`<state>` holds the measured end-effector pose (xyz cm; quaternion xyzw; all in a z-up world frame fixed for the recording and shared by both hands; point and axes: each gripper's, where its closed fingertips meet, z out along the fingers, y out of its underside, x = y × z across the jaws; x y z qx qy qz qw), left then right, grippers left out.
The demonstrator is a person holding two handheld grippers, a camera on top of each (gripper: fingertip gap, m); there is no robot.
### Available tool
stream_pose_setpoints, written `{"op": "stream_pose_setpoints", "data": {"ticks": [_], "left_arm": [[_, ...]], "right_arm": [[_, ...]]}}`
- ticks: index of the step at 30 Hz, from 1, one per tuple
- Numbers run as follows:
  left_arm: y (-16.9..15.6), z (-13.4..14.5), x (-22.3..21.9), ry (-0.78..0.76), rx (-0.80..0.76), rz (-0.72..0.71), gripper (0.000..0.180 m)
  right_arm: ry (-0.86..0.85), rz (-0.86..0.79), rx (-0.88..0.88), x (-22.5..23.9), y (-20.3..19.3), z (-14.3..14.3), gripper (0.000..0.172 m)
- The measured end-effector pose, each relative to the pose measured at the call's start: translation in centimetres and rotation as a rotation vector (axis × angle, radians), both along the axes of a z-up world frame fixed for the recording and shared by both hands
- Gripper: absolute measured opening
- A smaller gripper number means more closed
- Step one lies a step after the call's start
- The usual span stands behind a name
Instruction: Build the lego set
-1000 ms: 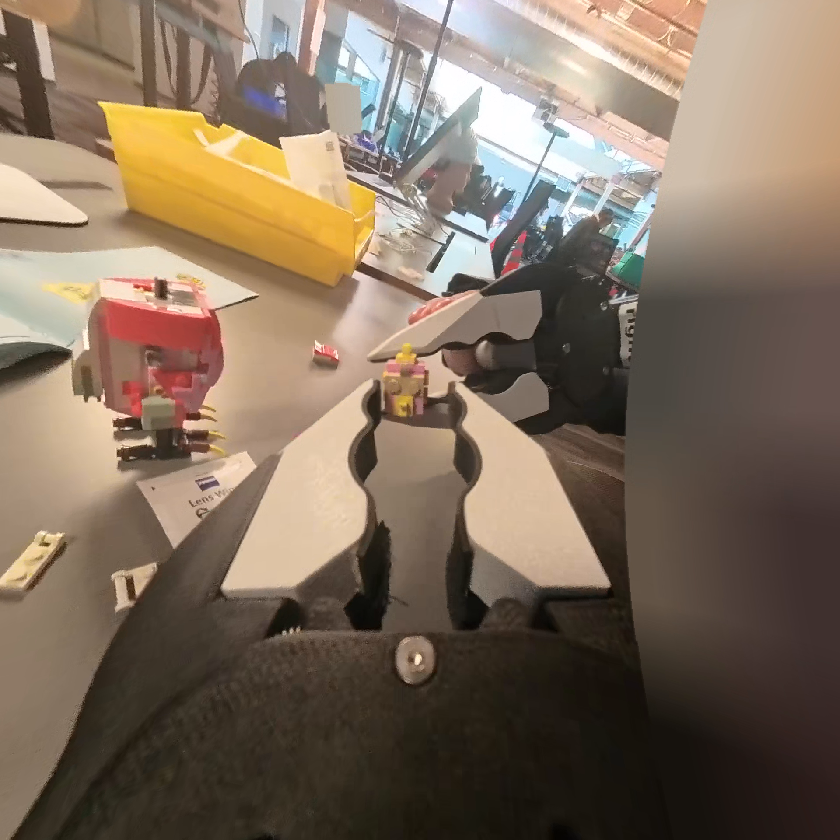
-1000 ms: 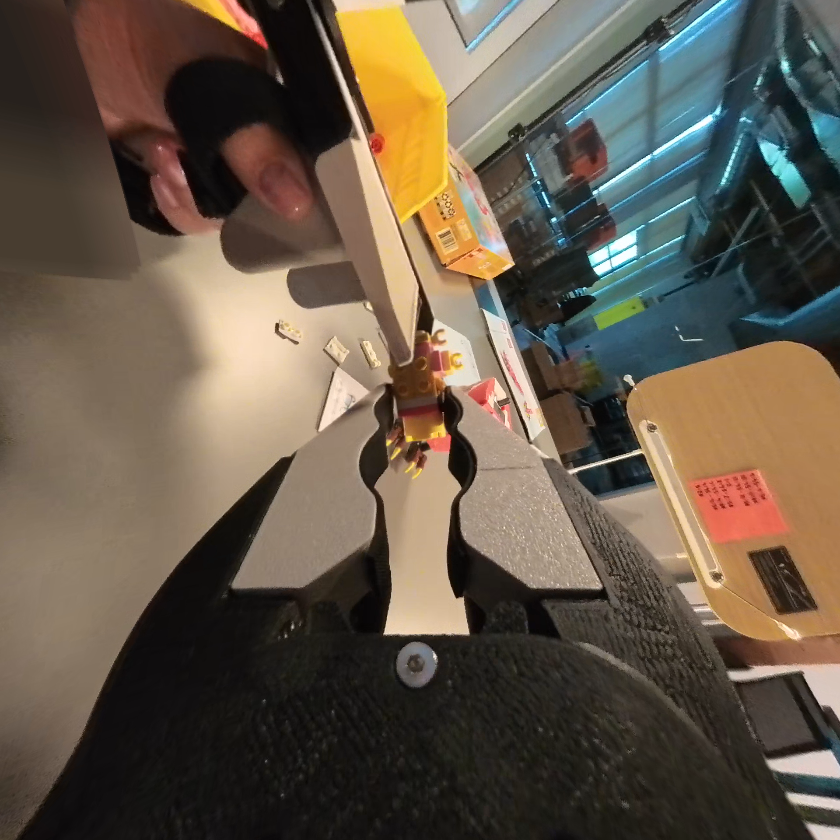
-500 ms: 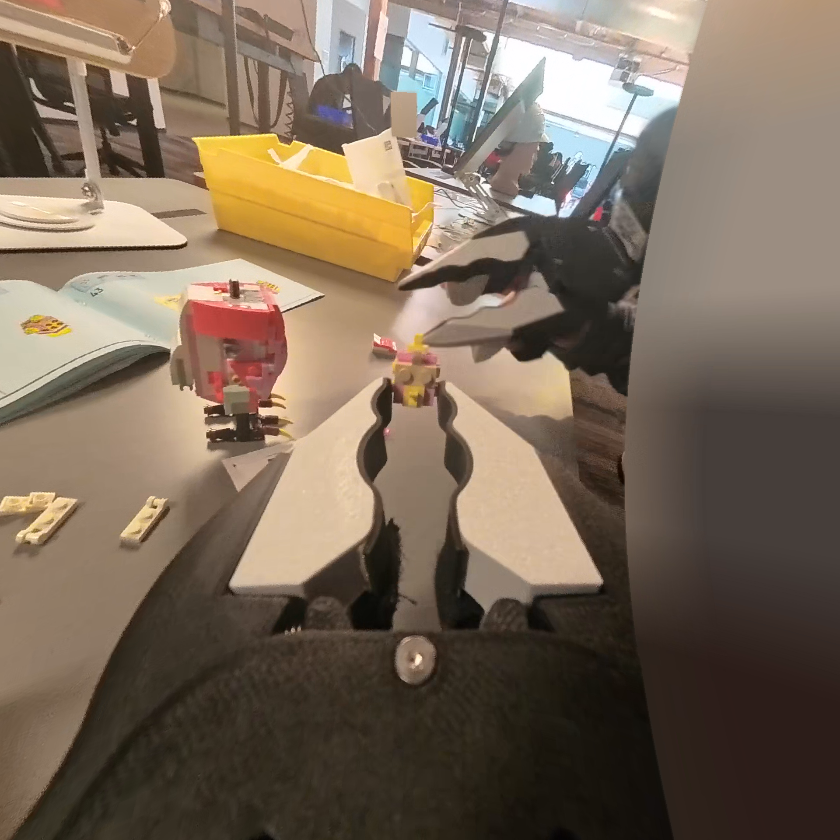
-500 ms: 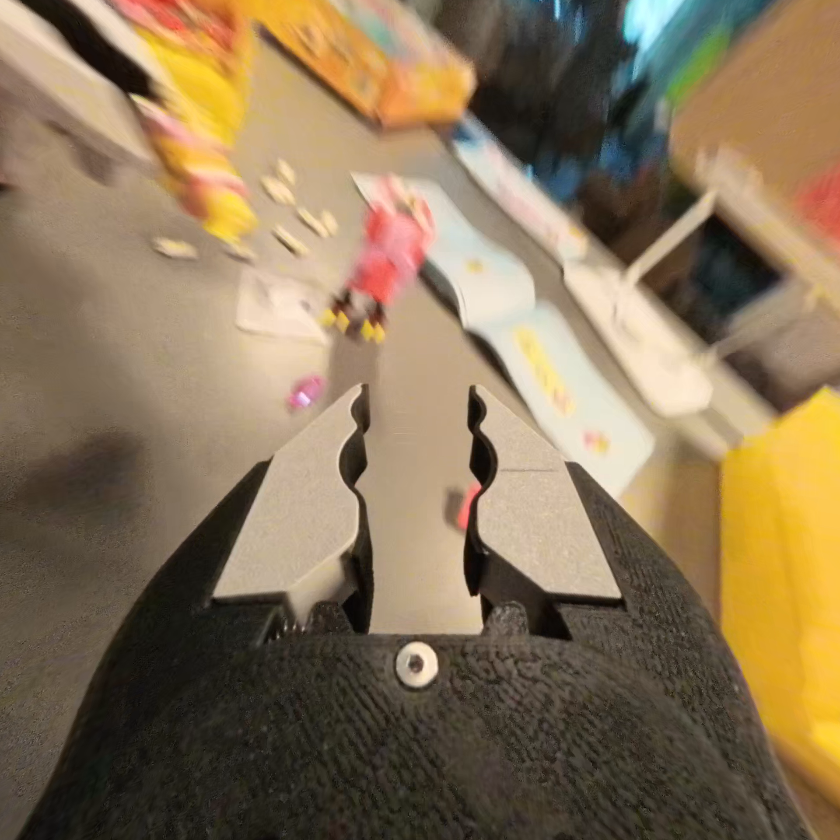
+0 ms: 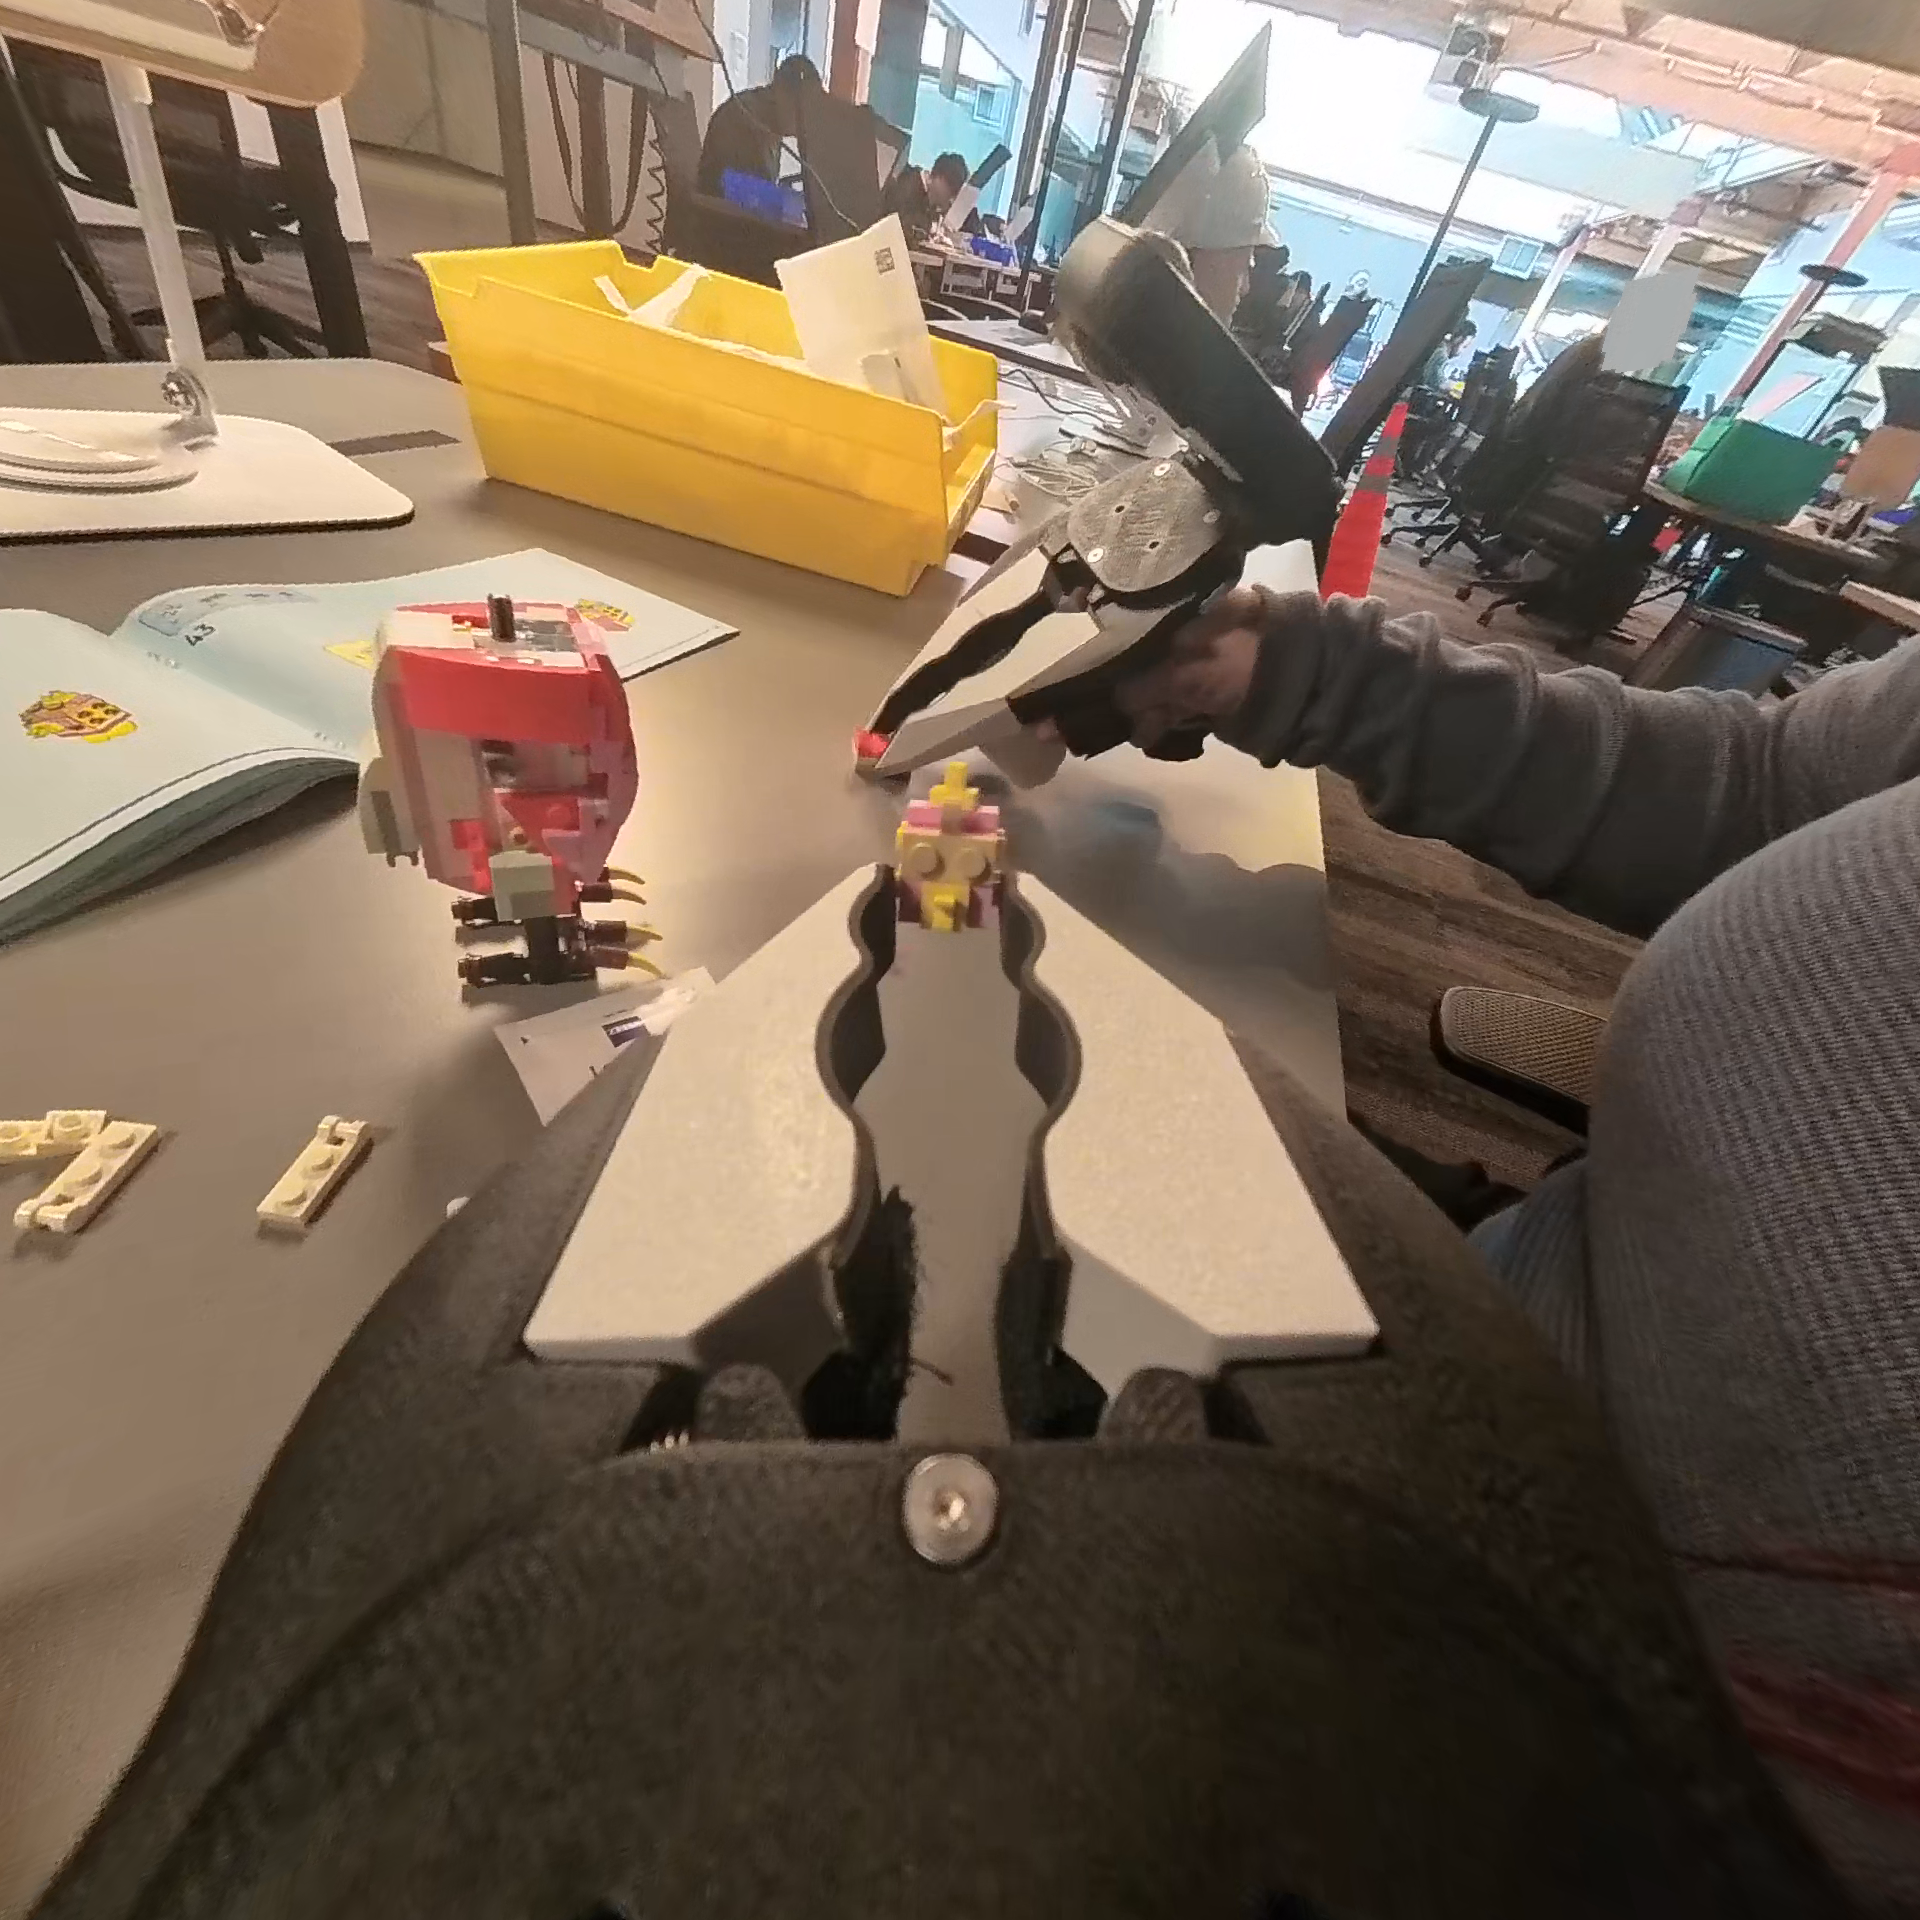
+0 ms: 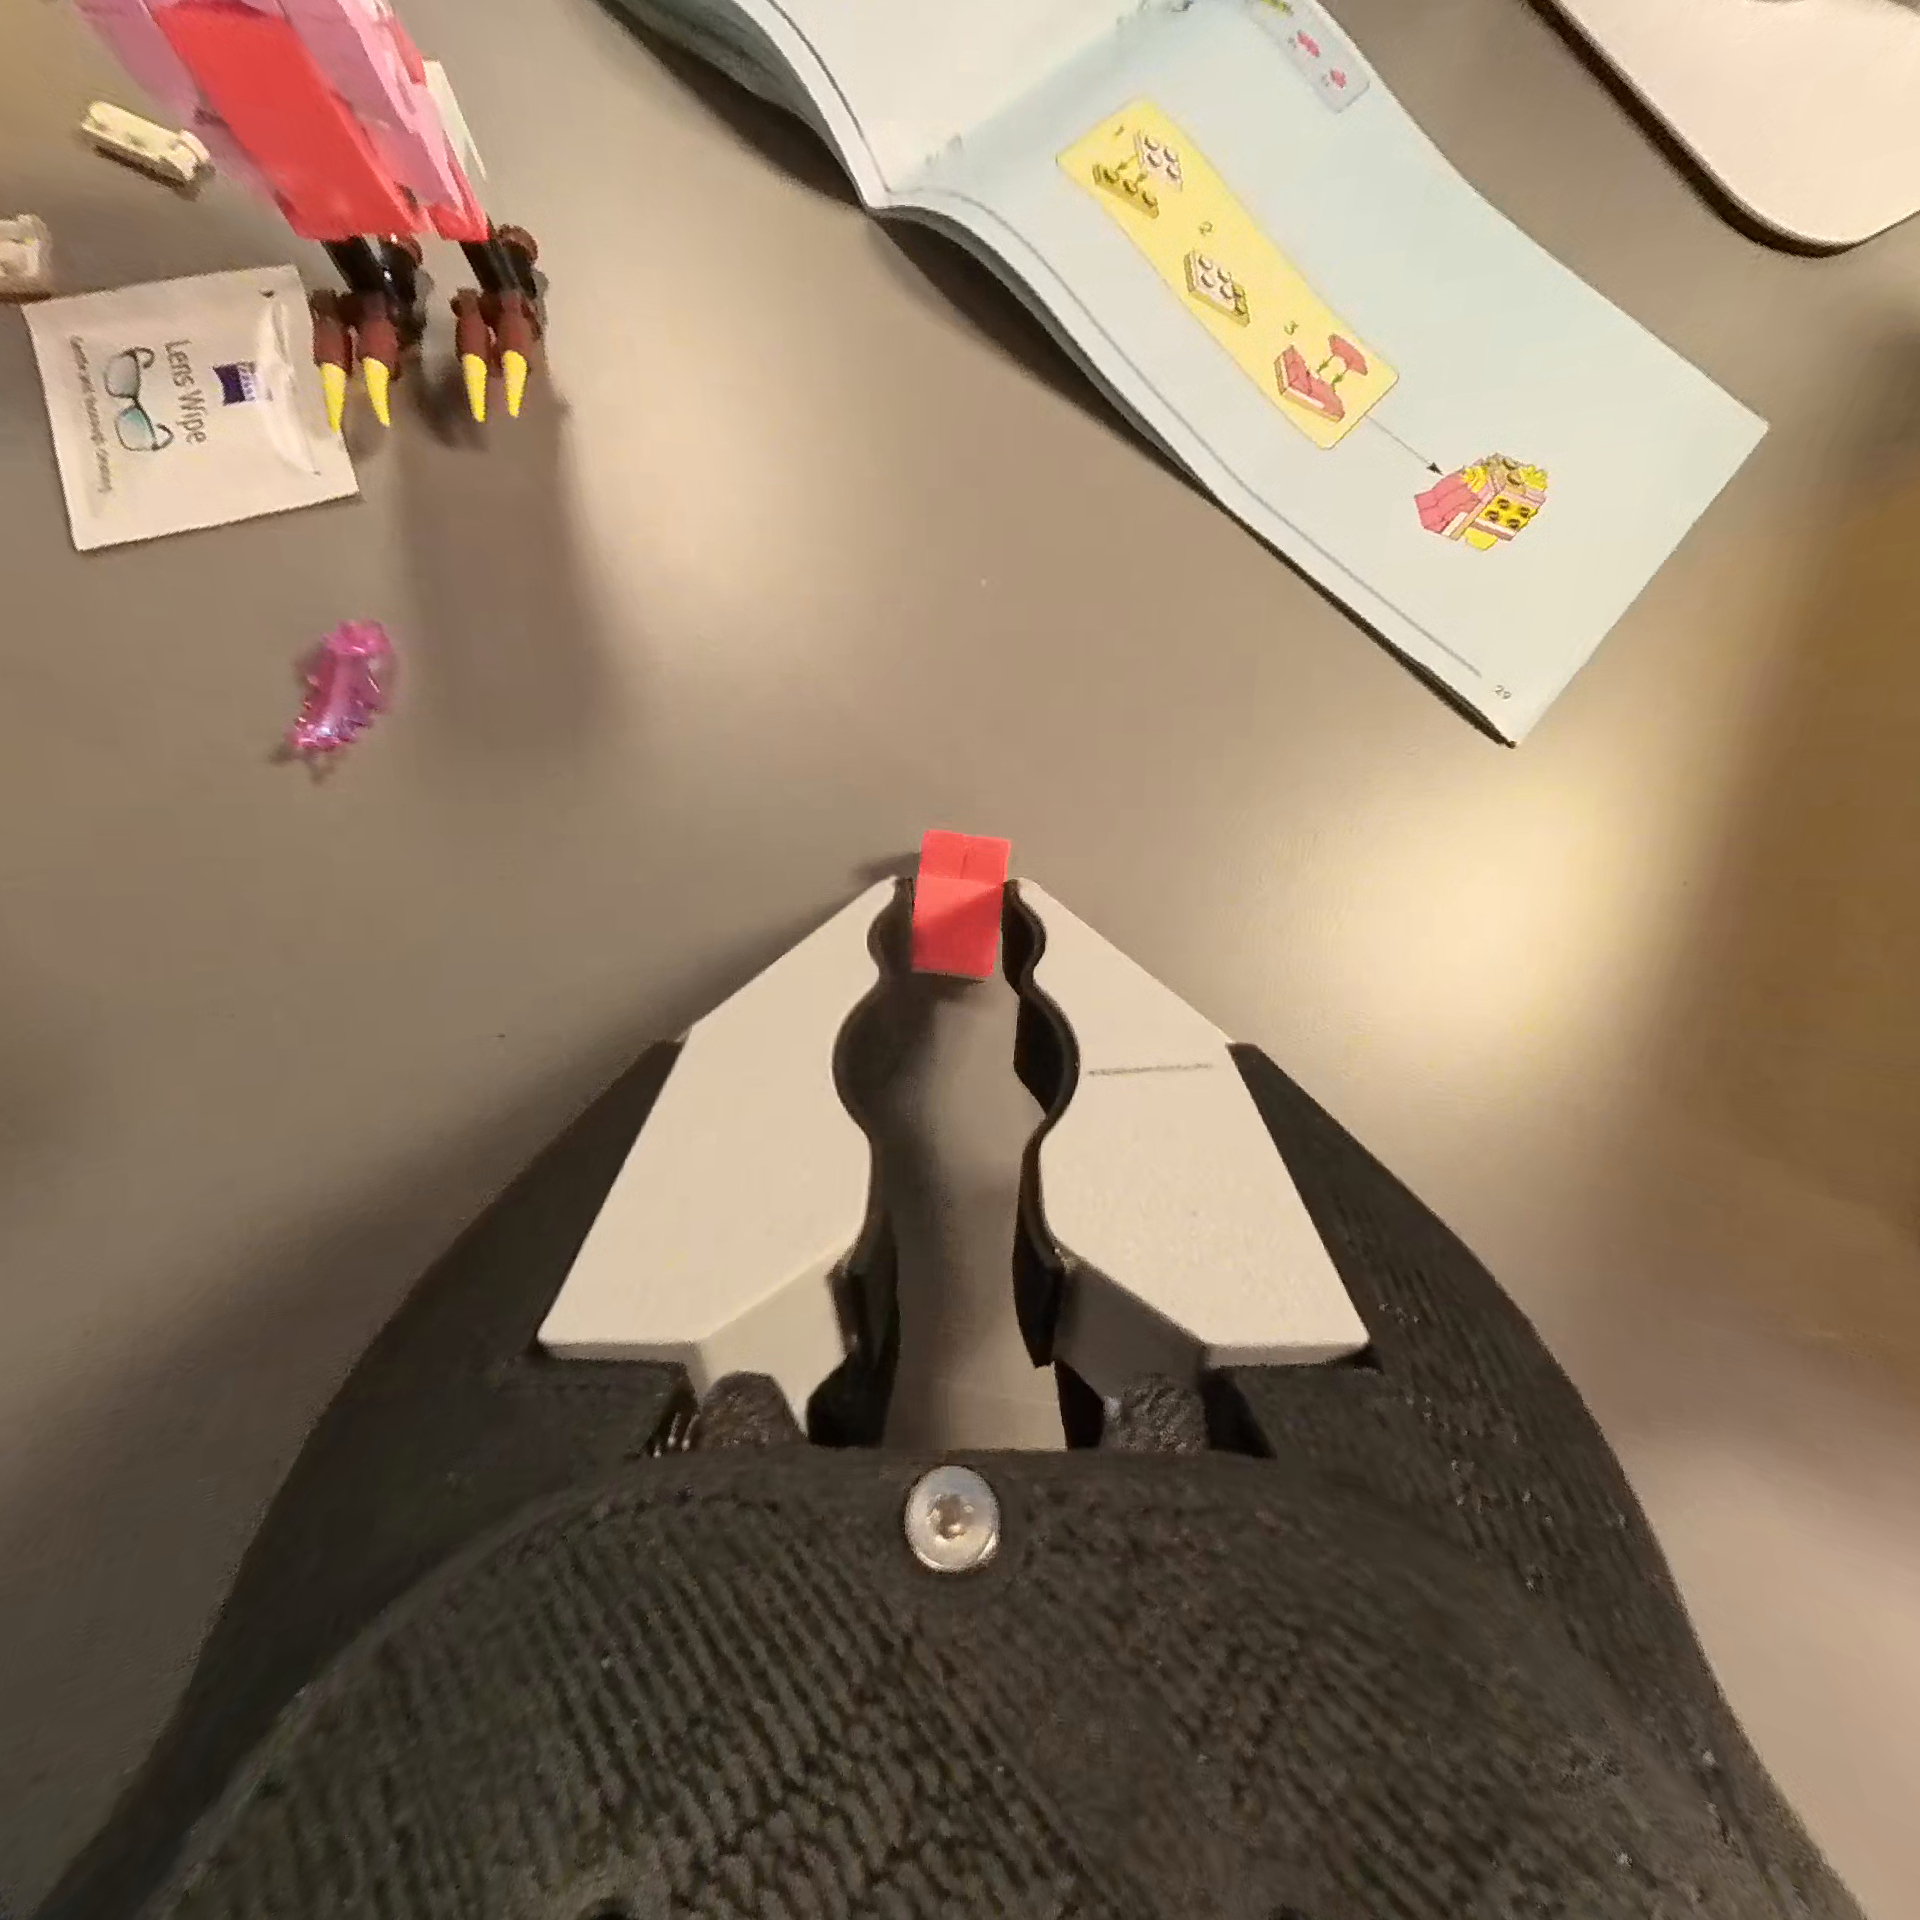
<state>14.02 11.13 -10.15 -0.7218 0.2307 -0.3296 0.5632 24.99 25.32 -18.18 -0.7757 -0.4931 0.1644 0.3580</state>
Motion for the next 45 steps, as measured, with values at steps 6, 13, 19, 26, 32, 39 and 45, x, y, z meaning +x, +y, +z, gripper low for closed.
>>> {"op": "stream_pose_setpoints", "data": {"ticks": [6,13,19,26,32,39,45], "left_arm": [[-0.3,0.6,0.2,-0.038,0.016,-0.022,0.018],[-0.9,1.3,0.6,-0.093,0.036,-0.068,0.018],[-1.0,1.5,0.7,-0.102,0.043,-0.08,0.018],[-1.1,1.7,0.7,-0.121,0.049,-0.089,0.018],[-1.2,1.8,0.8,-0.121,0.055,-0.097,0.018],[-1.3,1.8,0.9,-0.12,0.057,-0.103,0.018],[-1.3,1.8,0.8,-0.121,0.063,-0.099,0.018]], "right_arm": [[0.081,0.076,0.027,-1.6,-1.2,2.6,0.015],[0.152,0.228,0.145,-4.4,-4.6,7.0,0.015],[0.14,0.275,0.231,-5.1,-5.9,8.4,0.015],[0.126,0.328,0.368,-6.0,-6.8,10.0,0.015],[0.119,0.354,0.411,-6.4,-7.3,10.5,0.015],[0.109,0.364,0.409,-6.4,-7.4,10.3,0.015],[0.109,0.368,0.405,-6.5,-7.6,10.2,0.015]]}}
